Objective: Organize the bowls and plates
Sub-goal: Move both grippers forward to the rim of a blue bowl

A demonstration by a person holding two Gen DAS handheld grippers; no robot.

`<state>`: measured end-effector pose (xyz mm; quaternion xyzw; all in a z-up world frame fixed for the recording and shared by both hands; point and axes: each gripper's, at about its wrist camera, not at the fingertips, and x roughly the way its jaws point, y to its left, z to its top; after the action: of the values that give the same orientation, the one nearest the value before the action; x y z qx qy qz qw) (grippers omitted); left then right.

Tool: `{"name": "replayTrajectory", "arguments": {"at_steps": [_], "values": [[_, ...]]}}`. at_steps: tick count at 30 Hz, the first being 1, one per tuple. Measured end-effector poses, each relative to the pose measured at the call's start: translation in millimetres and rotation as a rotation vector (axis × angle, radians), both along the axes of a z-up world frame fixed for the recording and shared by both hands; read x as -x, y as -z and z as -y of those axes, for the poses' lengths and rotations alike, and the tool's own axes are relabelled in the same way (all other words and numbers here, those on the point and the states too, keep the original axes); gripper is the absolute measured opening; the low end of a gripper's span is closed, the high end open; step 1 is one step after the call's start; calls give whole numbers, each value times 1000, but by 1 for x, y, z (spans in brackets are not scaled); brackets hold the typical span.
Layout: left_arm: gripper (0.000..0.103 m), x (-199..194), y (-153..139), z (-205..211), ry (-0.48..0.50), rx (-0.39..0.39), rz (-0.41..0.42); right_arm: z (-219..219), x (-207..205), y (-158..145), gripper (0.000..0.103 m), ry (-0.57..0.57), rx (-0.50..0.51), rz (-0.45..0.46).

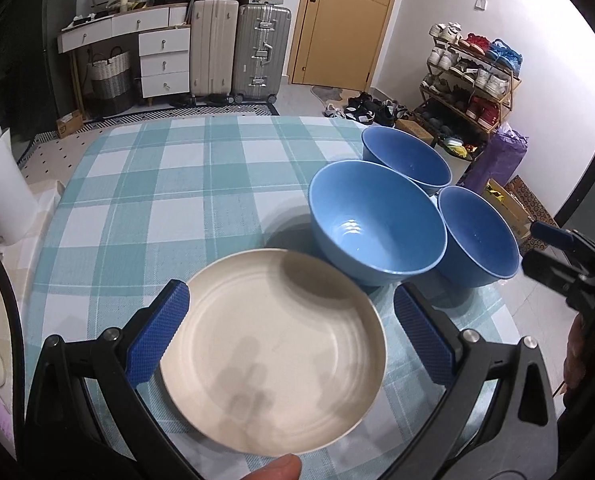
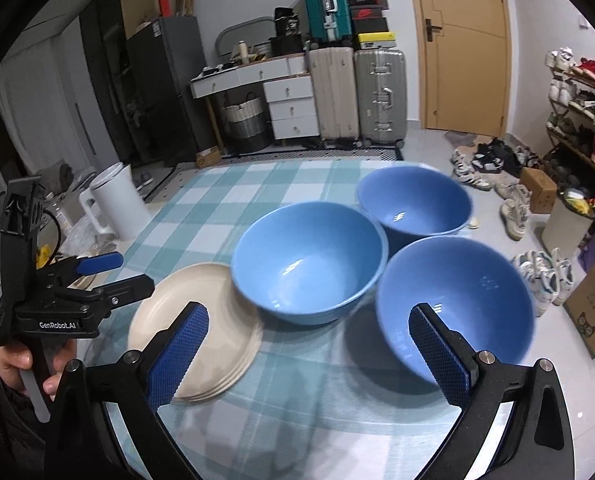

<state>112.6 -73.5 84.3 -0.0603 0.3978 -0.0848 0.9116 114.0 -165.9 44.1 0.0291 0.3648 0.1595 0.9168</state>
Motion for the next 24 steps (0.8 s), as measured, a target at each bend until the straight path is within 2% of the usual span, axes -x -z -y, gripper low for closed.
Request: {"name": "replayTrajectory", "arguments": {"at_steps": [13, 24], "values": [[102, -36, -12, 12, 8, -9, 7, 51, -25, -18, 102, 103, 20, 19], [102, -68, -15, 28, 19, -26, -19, 74, -50, -20, 102, 146, 22, 21]]}}
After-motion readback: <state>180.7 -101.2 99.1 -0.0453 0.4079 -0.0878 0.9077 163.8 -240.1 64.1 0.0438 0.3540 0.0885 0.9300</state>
